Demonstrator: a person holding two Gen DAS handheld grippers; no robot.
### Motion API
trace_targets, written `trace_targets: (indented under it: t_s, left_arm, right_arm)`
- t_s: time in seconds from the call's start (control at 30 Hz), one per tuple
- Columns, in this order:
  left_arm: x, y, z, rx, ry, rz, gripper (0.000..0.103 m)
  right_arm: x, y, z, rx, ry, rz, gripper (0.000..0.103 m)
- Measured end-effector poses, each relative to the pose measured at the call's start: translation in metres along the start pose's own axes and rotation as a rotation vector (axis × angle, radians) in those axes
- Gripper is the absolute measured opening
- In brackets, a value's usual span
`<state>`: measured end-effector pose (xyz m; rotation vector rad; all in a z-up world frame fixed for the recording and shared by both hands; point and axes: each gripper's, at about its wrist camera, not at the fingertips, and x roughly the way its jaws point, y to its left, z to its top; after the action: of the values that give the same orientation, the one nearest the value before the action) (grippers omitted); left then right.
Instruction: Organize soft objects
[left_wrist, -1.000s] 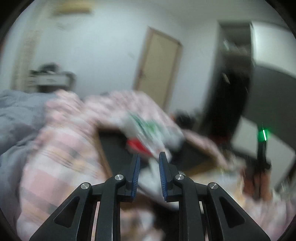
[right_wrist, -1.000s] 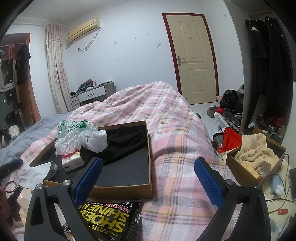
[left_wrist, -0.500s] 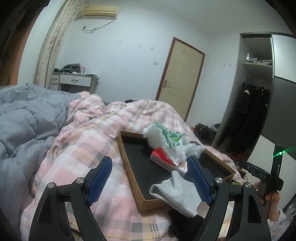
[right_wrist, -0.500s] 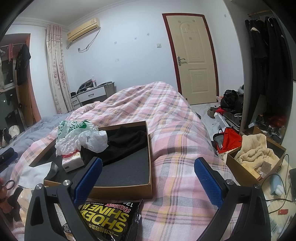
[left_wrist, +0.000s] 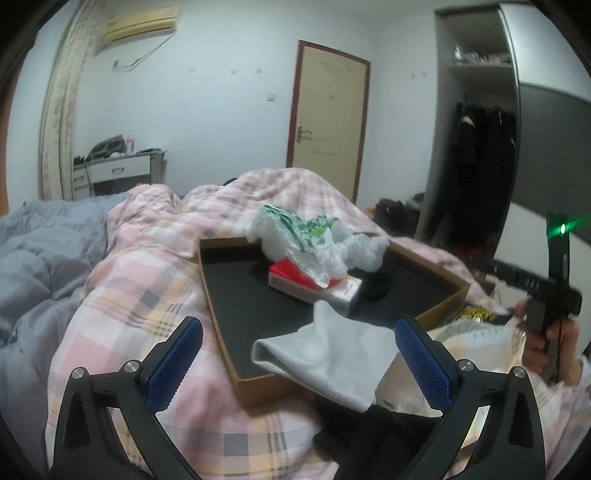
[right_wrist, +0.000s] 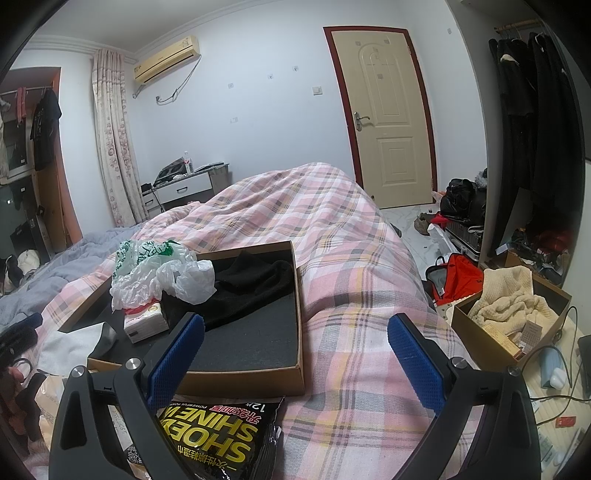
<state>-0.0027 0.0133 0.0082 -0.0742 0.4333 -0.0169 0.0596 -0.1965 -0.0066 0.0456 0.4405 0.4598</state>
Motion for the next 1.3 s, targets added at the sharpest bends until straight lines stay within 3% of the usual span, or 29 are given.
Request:
trace_targets:
  t_s: [0.37, 0.53, 0.7, 0.77, 1.07, 1.2, 1.3]
  left_arm:
    - [0.013, -0.020, -0.006, 0.115, 0.049, -0.022, 0.103]
    - [0.022, -0.022, -0.009, 0.131, 0.097, -0.032, 0.096]
    - [0.029, -0.018, -0.010, 0.111, 0.135, -0.036, 0.076]
    - [0.028, -0.017, -0.010, 0.105, 0.133, -0.041, 0.061]
    - [0.019, -0.014, -0.009, 0.103, 0.105, -0.080, 0.022]
    - [0.011, -0.013, -0.007, 0.105, 0.081, -0.111, 0.012]
    - [-0.003, -0.015, -0.004, 0.118, 0.058, -0.196, 0.010]
  right_arm:
    - [0.000, 0.000, 0.000, 0.001, 0.000, 0.000, 0.099]
    - [0.000, 0.000, 0.000, 0.001, 0.000, 0.000, 0.099]
    - [0.000, -0.001, 0.000, 0.002, 0.001, 0.000, 0.099]
    - [0.000, 0.000, 0.000, 0.002, 0.001, 0.000, 0.099]
    - [0.000, 0.000, -0.001, 0.004, 0.000, 0.001, 0.099]
    - [0.001, 0.001, 0.000, 0.004, 0.000, 0.000, 0.099]
    - [0.001, 0.001, 0.000, 0.004, 0.001, 0.000, 0.099]
